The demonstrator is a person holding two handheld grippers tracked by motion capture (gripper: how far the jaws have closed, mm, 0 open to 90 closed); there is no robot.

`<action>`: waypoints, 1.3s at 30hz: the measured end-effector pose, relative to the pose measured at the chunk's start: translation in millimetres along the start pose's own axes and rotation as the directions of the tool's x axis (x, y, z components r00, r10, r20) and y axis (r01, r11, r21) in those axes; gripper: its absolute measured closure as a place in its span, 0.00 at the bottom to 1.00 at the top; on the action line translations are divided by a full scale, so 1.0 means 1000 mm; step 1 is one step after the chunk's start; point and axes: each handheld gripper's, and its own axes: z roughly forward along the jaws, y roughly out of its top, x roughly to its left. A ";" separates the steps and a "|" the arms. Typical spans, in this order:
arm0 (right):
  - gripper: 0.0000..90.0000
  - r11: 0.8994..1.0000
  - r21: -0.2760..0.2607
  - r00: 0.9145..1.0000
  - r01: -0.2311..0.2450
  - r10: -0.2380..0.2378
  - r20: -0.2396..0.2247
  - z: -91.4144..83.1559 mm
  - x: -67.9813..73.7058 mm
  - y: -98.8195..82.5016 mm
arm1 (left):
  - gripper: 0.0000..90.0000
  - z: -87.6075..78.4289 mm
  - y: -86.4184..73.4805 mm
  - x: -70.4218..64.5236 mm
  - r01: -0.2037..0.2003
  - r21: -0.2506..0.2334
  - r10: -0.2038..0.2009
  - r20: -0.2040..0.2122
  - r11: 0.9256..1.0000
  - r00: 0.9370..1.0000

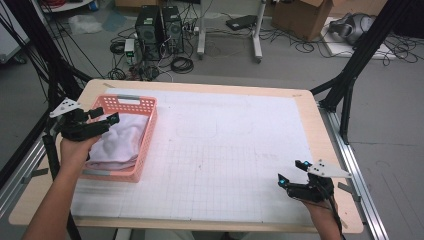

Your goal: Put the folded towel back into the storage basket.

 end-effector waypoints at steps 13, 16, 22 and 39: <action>0.19 1.000 -0.005 1.000 -0.021 0.021 0.011 0.000 -0.004 0.000 | 0.22 0.013 -0.003 -0.066 -0.053 -0.079 0.064 0.129 0.995 0.990; 0.19 1.000 -0.008 1.000 -0.023 0.023 0.009 0.001 -0.005 -0.001 | 0.22 0.017 -0.003 -0.080 -0.068 -0.084 0.083 0.178 0.994 0.980; 0.19 1.000 -0.007 1.000 -0.025 0.025 0.008 0.002 -0.005 -0.001 | 0.22 0.025 -0.007 -0.112 -0.111 -0.105 0.134 0.247 0.988 0.960; 0.19 1.000 -0.018 1.000 -0.015 0.015 0.012 -0.001 0.000 -0.001 | 0.23 0.051 -0.047 -0.167 -0.178 -0.063 0.188 0.393 0.982 0.900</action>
